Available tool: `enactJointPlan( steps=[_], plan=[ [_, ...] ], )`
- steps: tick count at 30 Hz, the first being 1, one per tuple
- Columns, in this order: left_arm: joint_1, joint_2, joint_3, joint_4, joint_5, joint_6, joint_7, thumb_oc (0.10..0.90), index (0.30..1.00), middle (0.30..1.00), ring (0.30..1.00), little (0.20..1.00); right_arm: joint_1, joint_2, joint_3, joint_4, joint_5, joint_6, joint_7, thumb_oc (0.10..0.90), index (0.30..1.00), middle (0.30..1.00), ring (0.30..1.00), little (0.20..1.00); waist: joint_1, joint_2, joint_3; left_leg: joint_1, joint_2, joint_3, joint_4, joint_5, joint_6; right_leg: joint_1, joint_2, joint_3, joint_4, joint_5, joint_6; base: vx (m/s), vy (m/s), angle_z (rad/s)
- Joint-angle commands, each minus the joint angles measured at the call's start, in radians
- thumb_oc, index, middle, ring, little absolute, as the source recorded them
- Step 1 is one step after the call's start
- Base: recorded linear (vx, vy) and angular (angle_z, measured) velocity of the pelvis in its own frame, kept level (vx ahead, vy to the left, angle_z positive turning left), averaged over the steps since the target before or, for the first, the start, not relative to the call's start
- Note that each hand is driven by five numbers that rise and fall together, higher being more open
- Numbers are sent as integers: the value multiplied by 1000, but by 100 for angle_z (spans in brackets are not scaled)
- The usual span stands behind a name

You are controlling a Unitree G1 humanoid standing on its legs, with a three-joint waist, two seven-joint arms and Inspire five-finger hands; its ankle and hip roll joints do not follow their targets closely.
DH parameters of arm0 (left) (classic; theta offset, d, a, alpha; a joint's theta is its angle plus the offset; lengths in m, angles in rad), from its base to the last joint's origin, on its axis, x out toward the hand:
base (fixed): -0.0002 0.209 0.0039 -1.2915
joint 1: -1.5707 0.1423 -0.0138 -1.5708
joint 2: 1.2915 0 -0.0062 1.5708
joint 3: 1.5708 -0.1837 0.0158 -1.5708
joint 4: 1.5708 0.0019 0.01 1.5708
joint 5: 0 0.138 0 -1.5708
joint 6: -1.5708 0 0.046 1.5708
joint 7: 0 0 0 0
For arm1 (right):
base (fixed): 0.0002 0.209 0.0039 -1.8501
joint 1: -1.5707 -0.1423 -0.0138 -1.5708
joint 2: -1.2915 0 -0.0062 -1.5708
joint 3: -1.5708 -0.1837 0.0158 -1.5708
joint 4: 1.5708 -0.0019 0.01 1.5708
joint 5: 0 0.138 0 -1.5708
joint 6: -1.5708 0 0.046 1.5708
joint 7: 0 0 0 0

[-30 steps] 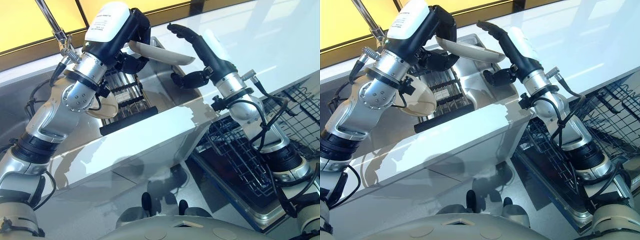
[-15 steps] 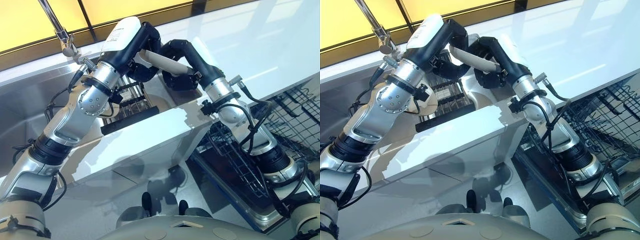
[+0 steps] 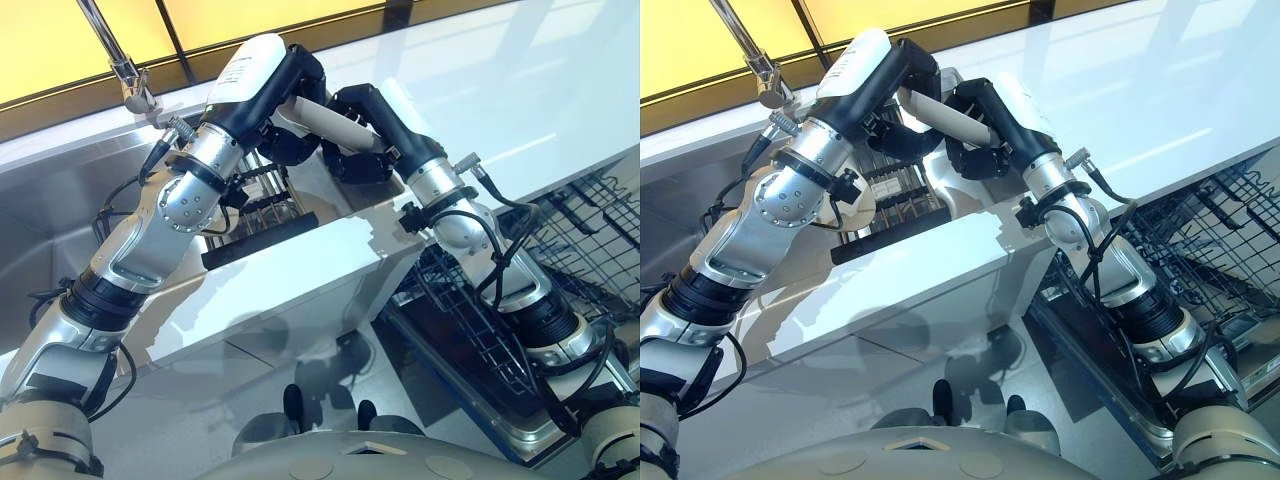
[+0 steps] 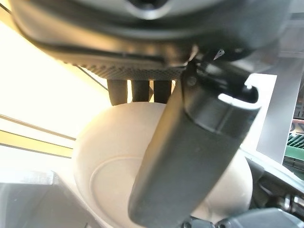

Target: Pick up plates and place into dishwasher.

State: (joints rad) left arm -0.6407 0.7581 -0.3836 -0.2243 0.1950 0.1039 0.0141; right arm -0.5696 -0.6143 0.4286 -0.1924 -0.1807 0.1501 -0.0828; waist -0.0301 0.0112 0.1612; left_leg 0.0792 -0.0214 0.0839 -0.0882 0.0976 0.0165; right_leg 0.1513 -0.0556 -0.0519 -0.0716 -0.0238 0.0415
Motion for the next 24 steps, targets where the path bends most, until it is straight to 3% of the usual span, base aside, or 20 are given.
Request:
enactJointPlan(
  steps=[1,9,18,24],
  plan=[
    [-24,17,74,-16,-8,-63,39,800,900,900,900,900,-60,-16,-131,-83,-34,-96,-129,100,300,300,300,200,10,-16,-138,43,-67,16,9,-113,1,-63,13,-50,15,65,60,15,-1,4],
    [44,110,172,-3,33,-84,35,800,900,900,900,900,29,-96,-266,-101,-9,-148,-171,100,300,300,300,200,19,-12,-143,42,-70,-5,14,-114,1,-61,9,-57,16,64,63,10,-4,4],
    [56,182,231,32,28,-101,69,800,900,900,900,900,70,-147,-336,-91,1,-185,-183,100,300,300,300,200,17,-10,-147,42,-77,-21,15,-112,1,-60,11,-50,9,70,61,0,0,0],
    [54,218,259,72,12,-91,120,800,900,900,900,900,76,-176,-388,-76,-29,-195,-284,100,300,300,300,200,7,-8,-147,45,-77,-18,10,-113,0,-60,13,-44,5,74,63,0,0,0]
  ],
)
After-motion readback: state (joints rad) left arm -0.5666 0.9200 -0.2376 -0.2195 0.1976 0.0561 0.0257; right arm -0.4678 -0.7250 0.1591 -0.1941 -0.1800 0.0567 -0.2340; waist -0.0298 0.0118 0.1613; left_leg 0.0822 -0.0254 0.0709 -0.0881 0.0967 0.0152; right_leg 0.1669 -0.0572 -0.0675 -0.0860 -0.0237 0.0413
